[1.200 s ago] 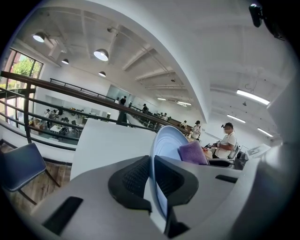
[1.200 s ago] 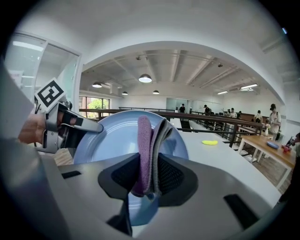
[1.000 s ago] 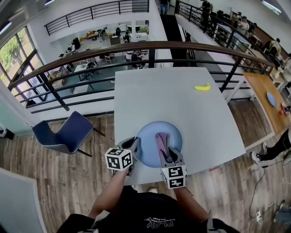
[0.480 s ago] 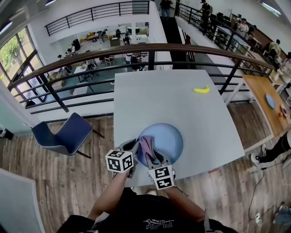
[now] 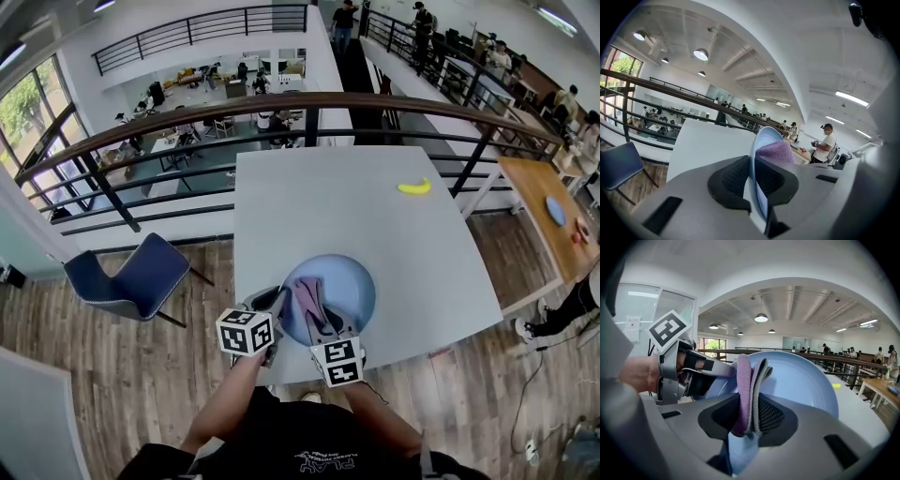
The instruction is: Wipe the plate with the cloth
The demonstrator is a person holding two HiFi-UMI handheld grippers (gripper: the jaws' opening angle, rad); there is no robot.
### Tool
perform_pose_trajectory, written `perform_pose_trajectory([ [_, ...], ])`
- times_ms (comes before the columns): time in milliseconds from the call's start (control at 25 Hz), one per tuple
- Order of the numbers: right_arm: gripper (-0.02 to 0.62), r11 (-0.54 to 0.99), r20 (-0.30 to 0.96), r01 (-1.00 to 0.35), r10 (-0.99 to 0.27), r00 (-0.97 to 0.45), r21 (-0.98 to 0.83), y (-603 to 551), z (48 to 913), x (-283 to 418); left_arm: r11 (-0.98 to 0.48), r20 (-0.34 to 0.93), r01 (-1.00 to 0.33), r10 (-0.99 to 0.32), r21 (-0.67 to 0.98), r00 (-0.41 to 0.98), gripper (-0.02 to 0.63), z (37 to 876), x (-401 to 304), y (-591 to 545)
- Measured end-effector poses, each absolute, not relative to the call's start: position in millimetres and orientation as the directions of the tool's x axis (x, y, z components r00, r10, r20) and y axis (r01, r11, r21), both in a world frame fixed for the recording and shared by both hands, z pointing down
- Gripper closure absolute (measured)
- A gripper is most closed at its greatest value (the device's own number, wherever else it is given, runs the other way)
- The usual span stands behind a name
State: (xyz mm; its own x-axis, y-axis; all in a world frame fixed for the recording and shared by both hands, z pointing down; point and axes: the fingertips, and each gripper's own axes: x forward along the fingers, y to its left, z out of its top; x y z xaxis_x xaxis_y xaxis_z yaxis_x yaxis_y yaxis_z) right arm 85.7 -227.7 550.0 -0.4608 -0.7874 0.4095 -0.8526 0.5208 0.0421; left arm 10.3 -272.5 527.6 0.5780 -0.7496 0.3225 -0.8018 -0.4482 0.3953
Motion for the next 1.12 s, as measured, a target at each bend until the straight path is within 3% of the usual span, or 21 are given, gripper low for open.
perform_pose_trajectory([
  [1120,0.489,0.303,0.444,-0.948,-0.866,-0.23,0.098,-245,561,184,-0.426,0.33,-0.796,-0.746,0.43,0.578,0.561,535,-3,-271],
])
